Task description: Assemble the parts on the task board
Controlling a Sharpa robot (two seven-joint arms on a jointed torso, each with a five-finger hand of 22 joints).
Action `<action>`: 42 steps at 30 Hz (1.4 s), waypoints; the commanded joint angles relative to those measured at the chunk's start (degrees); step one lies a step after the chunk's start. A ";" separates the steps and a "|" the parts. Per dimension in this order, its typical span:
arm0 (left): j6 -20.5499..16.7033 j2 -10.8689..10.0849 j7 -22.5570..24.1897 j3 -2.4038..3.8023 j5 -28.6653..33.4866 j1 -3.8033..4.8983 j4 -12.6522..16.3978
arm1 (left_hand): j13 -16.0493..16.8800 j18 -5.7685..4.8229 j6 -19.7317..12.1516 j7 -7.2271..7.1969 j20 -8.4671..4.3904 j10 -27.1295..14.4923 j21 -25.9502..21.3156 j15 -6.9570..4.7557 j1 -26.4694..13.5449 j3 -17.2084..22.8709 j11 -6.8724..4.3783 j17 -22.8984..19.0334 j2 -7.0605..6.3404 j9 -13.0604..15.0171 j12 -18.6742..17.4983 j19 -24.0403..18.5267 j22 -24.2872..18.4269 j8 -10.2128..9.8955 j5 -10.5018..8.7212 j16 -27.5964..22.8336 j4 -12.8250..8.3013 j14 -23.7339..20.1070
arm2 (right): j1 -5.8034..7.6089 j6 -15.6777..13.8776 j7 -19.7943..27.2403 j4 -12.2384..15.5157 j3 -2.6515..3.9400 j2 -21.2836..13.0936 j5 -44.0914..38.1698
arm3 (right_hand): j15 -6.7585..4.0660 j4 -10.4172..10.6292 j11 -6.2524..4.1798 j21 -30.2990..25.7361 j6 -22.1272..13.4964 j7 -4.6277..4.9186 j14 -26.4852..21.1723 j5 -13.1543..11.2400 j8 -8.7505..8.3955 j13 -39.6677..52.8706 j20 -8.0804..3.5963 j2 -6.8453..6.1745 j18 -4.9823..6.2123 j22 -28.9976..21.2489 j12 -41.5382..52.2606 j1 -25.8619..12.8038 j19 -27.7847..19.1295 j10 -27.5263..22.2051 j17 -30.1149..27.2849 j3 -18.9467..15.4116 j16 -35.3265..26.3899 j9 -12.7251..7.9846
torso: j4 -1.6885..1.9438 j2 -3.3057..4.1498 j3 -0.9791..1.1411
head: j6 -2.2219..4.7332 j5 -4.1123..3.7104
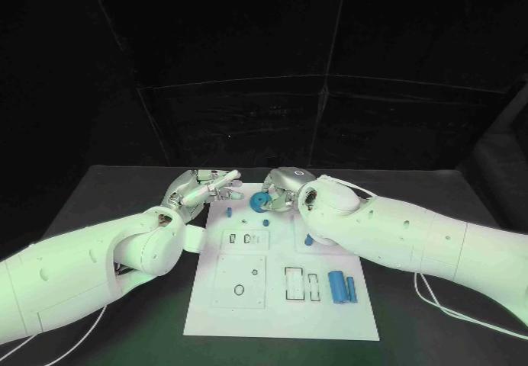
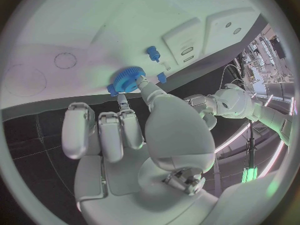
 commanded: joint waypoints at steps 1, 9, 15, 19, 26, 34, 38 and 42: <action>0.93 0.03 -0.19 0.03 -0.45 0.08 0.01 | -0.08 0.79 0.21 0.15 0.21 0.07 -0.37 0.14 0.06 0.03 0.33 0.05 0.31 -0.01 -0.20 0.13 -0.08 -0.32 0.13 -0.33 -0.44 -0.05 | 0.10 1.42 -0.44 -0.09 0.01 -0.02 -0.05 | 0.49 1.36 0.38 0.27 -0.59 0.22 4.88 0.57 -0.30 5.95 0.54 -0.21 -0.66 -0.03 -0.24 -1.39 -0.07 -0.03 10.20 -1.35 0.20 0.05 | 0.06 -0.01 -0.05 | 0.00 0.06; 0.95 0.12 -0.30 0.03 -0.45 0.08 0.00 | -0.08 0.79 0.21 0.15 0.21 0.07 -0.37 0.14 0.06 0.03 0.33 0.05 0.31 -0.01 -0.20 0.13 -0.08 -0.32 0.13 -0.33 -0.44 -0.05 | 0.11 3.41 -0.40 -0.17 0.01 0.05 1.53 | 0.67 7.36 0.53 0.31 -0.61 0.32 4.87 3.77 -0.28 6.04 0.78 0.02 -0.65 -0.05 -0.14 -5.25 -0.10 0.00 10.24 -5.52 0.23 0.20 | 0.02 0.00 -0.04 | 0.04 0.12; 0.93 0.17 -0.33 0.02 -0.45 0.08 -0.03 | -0.08 0.79 0.21 0.16 0.21 0.07 -0.38 0.14 0.06 0.02 0.34 0.08 0.32 -0.02 -0.23 0.12 -0.09 -0.34 0.13 -0.37 -0.48 -0.06 | 0.11 4.55 -0.69 -0.31 0.01 0.05 2.30 | 0.66 10.82 0.54 0.33 -0.61 0.32 4.88 13.01 -0.38 6.08 0.75 0.36 -0.65 -0.07 -0.09 -7.25 -0.10 -0.01 10.30 -9.67 0.27 0.22 | 0.04 0.01 -0.04 | -0.07 0.10; 0.92 0.17 -0.35 0.02 -0.45 0.08 -0.08 | -0.08 0.79 0.21 0.16 0.21 0.07 -0.38 0.14 0.06 0.02 0.34 0.08 0.32 -0.02 -0.23 0.12 -0.09 -0.34 0.13 -0.37 -0.48 -0.06 | 0.11 5.29 -1.01 -0.40 0.01 0.01 2.64 | 0.65 11.20 0.52 0.35 -0.50 0.29 4.88 13.49 -0.33 6.16 0.76 0.82 -0.65 -0.04 -0.03 -7.01 -0.09 0.05 10.31 -10.23 0.28 0.24 | 0.02 -0.01 -0.01 | -0.06 0.12; 0.94 0.20 -0.34 0.02 -0.45 0.08 -0.12 | -0.08 0.79 0.21 0.16 0.21 0.07 -0.38 0.14 0.06 0.02 0.34 0.08 0.32 -0.02 -0.23 0.12 -0.09 -0.34 0.13 -0.37 -0.48 -0.06 | 0.11 5.45 -1.71 -0.32 0.01 -0.31 2.97 | 0.73 11.64 0.64 0.32 -1.16 0.46 4.88 13.82 -0.71 6.00 0.81 1.26 -0.64 -0.13 -0.15 -6.50 -0.14 -0.08 10.32 -11.15 0.28 0.12 | -0.01 -0.05 -0.02 | -0.07 0.16; 0.90 -0.04 -0.30 0.02 -0.45 0.08 -0.12 | -0.08 0.79 0.21 0.16 0.21 0.06 -0.40 0.15 0.05 0.02 0.34 0.10 0.33 -0.02 -0.25 0.12 -0.10 -0.37 0.13 -0.40 -0.50 -0.07 | 0.11 -4.44 2.44 2.40 0.00 -3.34 5.48 | 0.67 10.96 0.53 0.46 -0.64 0.32 4.87 18.03 -0.41 6.33 0.79 2.04 -0.68 0.14 0.08 -3.14 0.03 0.22 10.28 -12.49 0.28 0.26 | -0.12 -0.07 0.04 | 0.25 0.20; 0.90 -0.22 -0.23 0.02 -0.45 0.08 -0.37 | -0.08 0.79 0.21 0.16 0.21 0.06 -0.41 0.15 0.06 0.04 0.34 0.11 0.35 -0.02 -0.27 0.12 -0.11 -0.38 0.13 -0.42 -0.52 -0.08 | 0.24 -8.34 8.33 5.48 -0.01 -7.32 11.09 | 0.59 9.43 0.43 0.56 -0.49 0.25 4.87 17.84 -0.34 6.43 0.70 2.82 -0.72 0.34 0.11 0.10 0.12 0.30 10.29 -12.44 0.28 0.24 | -0.26 -0.15 0.07 | 0.66 0.07; 0.91 -0.29 -0.08 0.01 -0.45 0.08 -0.67 | -0.08 0.79 0.22 0.14 0.21 0.07 -0.41 0.15 0.10 0.06 0.33 0.13 0.37 -0.02 -0.28 0.12 -0.11 -0.39 0.14 -0.45 -0.57 -0.08 | 1.08 -7.99 16.65 8.26 -0.03 -12.59 20.38 | 0.31 7.00 0.05 0.59 1.26 -0.19 4.77 11.83 0.54 6.46 0.49 3.59 -0.73 0.42 0.09 4.19 0.13 0.34 9.84 -11.34 0.11 0.47 | -0.70 -0.33 0.14 | 1.09 -0.18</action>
